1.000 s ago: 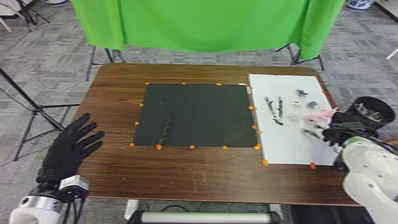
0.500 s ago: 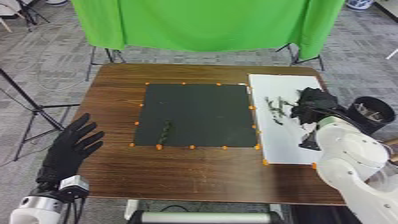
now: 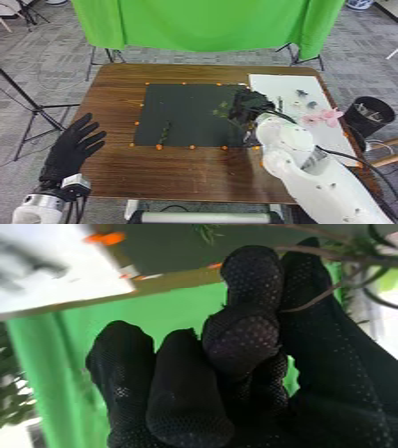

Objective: Arrange flowers

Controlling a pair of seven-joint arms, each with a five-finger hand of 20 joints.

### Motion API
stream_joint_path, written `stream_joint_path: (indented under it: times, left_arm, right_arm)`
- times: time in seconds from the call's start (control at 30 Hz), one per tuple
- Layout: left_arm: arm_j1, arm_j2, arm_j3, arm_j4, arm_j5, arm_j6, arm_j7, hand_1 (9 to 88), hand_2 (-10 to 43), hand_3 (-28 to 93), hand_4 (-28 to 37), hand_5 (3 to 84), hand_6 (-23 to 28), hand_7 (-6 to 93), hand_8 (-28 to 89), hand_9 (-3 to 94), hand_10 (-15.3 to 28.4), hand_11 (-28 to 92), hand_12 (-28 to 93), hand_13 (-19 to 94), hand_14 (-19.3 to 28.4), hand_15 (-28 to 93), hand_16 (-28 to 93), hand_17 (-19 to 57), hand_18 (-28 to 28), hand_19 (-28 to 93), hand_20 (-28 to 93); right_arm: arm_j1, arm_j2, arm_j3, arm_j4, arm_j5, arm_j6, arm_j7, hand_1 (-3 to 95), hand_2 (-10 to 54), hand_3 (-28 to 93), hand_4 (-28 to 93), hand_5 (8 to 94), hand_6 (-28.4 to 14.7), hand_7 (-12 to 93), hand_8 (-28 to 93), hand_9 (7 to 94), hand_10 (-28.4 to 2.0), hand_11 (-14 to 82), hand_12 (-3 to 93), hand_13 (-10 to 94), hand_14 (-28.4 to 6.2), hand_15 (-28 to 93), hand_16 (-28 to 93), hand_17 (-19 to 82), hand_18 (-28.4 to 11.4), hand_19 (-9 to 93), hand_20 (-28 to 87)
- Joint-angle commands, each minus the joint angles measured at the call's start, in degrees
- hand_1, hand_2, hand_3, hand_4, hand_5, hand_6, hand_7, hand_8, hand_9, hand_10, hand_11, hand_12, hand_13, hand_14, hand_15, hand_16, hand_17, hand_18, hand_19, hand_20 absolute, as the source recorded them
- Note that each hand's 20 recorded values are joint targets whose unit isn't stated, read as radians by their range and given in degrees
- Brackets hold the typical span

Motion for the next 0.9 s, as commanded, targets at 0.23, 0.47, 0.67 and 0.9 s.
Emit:
stream_joint_path:
  times: [0.23,0.47,0.67,0.9]
  left_arm:
    - [-0.9,-0.38,0.89,0.64,0.60,-1.32,-1.72,24.4,-8.8,69,-25.2,25.4,2.3,21.0,-11,23.5,11.6,18,17,22,16.0,30,1,-8.8,22.4,42,10]
    - [-2.2,-0.68,1.24,1.08,0.95,-1.94,-2.52,24.5,-8.8,69,-25.1,25.4,2.4,20.9,-11,23.5,11.6,18,17,22,16.0,30,1,-8.8,22.4,42,10]
    - [-2.3,-0.59,1.38,1.15,0.93,-1.87,-2.55,24.5,-8.7,69,-25.2,25.5,2.4,20.8,-11,23.5,11.6,18,17,22,15.9,30,1,-8.8,22.4,42,10]
    - [-3.0,-0.56,1.71,1.38,1.04,-2.10,-3.19,24.5,-8.5,69,-25.1,25.5,2.4,20.8,-11,23.5,11.6,18,17,22,16.0,30,1,-8.9,22.4,42,10]
  right_arm:
    - [4.1,-11.4,-7.7,9.7,-5.5,0.1,2.2,36.1,-2.8,84,-16,79.1,4.4,49,21,93.7,-5.5,53.2,34.7,89,-2.7,80,33,61,-19.3,93,72]
    - [3.8,-14.0,-8.4,11.0,-7.1,-1.0,3.8,35.6,-2.7,84,-16,78.9,4.2,49,20,93.7,-5.6,52.6,34.7,89,-2.9,80,33,61,-19.3,93,72]
    - [3.1,-16.2,-7.5,10.7,-5.8,-3.2,3.5,32.8,-0.5,83,-16,79.5,3.3,48,19,93.7,-5.7,51.8,35.1,89,-2.9,80,33,61,-19.2,93,72]
    - [2.2,-18.3,-7.1,10.5,-4.7,-4.7,3.9,22.3,8.3,82,-16,81.2,1.7,50,-10,93.7,-6.2,50.6,34.1,89,-3.0,79,33,61,-19.2,93,71]
